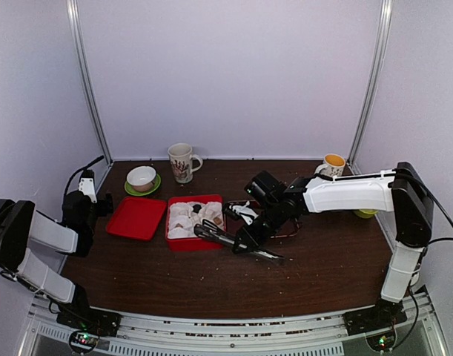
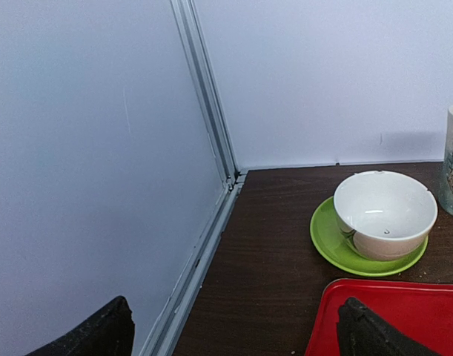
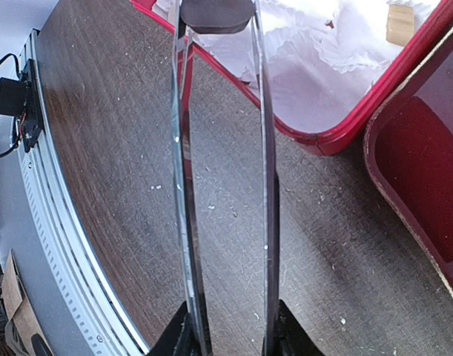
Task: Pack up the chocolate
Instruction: Place the fake chocolate in the empty pocket of the box.
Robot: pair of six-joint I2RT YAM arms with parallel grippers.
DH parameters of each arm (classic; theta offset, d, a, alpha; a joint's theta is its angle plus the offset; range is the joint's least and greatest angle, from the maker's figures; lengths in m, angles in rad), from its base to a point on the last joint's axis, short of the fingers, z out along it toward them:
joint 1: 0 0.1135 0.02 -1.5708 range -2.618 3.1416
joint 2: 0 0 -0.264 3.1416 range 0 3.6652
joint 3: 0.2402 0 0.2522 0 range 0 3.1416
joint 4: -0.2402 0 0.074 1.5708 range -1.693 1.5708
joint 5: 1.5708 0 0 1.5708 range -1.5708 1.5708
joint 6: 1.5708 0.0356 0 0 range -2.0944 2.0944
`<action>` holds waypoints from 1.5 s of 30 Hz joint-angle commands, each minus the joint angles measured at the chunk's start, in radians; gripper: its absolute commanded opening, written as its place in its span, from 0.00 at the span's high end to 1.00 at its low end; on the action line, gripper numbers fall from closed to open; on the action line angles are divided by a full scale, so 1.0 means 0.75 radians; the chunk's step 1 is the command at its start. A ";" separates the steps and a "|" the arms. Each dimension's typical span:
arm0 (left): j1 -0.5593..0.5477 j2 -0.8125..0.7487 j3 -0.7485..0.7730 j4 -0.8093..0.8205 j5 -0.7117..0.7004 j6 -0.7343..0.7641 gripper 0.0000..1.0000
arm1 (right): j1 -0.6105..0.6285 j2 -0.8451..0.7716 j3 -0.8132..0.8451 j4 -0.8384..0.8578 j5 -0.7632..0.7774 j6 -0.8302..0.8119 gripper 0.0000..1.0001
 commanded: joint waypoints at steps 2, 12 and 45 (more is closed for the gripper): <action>0.008 0.006 0.026 0.038 -0.012 -0.014 0.02 | -0.010 0.033 0.067 -0.043 -0.038 -0.034 0.69; 0.007 0.006 0.026 0.036 -0.011 -0.014 0.02 | -0.015 0.034 0.071 -0.030 -0.054 -0.041 0.66; 0.008 0.006 0.025 0.038 -0.012 -0.014 0.02 | -0.078 -0.124 -0.027 0.115 0.043 0.014 0.59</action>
